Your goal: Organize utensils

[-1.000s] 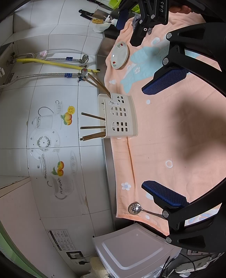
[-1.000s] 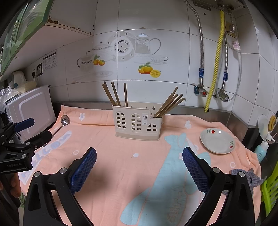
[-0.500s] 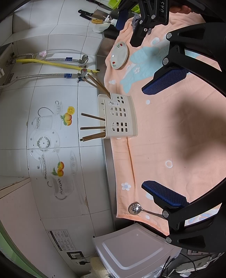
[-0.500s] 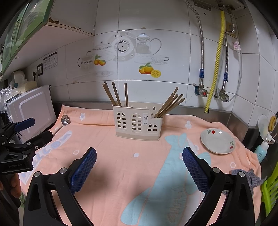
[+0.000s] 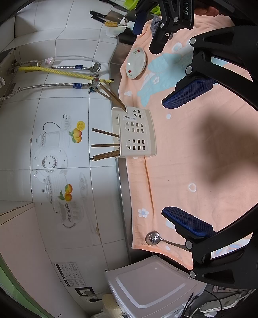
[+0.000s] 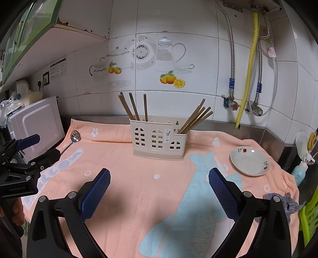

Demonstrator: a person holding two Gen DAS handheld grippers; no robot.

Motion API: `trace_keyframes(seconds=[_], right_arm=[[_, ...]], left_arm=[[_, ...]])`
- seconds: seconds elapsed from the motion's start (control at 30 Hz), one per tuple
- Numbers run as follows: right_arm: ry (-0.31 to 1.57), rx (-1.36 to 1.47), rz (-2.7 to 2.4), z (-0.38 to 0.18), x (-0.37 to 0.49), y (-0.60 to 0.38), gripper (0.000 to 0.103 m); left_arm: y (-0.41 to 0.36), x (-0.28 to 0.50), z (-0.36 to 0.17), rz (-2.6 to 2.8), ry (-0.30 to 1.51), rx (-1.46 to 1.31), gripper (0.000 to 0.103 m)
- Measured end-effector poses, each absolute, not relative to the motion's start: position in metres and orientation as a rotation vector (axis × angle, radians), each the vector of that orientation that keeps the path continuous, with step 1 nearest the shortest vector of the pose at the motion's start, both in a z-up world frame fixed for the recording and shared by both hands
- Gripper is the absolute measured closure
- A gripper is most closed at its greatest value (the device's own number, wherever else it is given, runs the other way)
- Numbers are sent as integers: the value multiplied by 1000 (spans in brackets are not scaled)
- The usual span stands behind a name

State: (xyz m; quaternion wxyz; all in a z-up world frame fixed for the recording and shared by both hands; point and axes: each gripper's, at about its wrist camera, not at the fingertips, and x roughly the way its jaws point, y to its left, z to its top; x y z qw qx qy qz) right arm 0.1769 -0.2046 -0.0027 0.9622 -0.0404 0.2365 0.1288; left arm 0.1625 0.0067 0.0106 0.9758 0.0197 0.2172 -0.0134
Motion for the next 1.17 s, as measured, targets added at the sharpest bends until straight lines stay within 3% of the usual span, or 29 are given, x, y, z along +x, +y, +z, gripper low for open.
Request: trace_keyframes(seconds=[1.17], right_arm=[[502, -78, 269, -12, 180, -207, 7]], left_arm=[[9, 160, 7, -28, 441, 21, 5]])
